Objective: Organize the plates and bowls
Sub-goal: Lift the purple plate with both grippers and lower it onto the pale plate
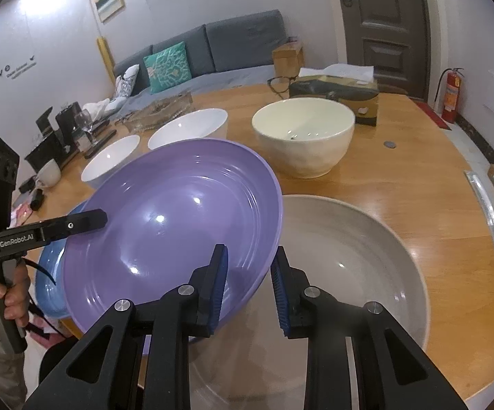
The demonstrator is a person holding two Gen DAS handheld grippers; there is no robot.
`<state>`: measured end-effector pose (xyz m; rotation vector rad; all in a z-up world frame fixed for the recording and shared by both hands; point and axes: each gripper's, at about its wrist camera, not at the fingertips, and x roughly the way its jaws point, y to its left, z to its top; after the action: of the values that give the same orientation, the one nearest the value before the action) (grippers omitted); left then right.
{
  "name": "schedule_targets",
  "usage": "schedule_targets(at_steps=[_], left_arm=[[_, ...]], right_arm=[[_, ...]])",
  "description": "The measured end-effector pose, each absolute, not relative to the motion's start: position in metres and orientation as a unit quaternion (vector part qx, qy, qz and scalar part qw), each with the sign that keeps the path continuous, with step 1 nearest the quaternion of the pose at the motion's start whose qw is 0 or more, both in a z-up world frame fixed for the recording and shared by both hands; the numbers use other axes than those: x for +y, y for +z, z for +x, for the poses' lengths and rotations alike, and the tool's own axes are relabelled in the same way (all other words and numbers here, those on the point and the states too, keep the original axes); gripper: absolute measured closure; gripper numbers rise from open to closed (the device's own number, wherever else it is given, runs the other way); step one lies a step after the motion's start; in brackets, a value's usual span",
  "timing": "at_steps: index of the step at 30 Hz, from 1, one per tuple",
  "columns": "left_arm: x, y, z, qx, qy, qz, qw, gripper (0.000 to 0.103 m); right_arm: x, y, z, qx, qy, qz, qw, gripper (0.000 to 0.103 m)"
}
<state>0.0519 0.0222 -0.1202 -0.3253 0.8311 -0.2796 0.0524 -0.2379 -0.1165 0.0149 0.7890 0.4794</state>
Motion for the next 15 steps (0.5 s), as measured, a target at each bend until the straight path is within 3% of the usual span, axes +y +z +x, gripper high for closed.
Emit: schedule_targets(at_steps=[15], left_arm=[[-0.057, -0.107, 0.057, 0.412, -0.187, -0.087, 0.887, 0.087]], right_arm=[[-0.309, -0.104, 0.018, 0.364, 0.173, 0.023, 0.915, 0.083]])
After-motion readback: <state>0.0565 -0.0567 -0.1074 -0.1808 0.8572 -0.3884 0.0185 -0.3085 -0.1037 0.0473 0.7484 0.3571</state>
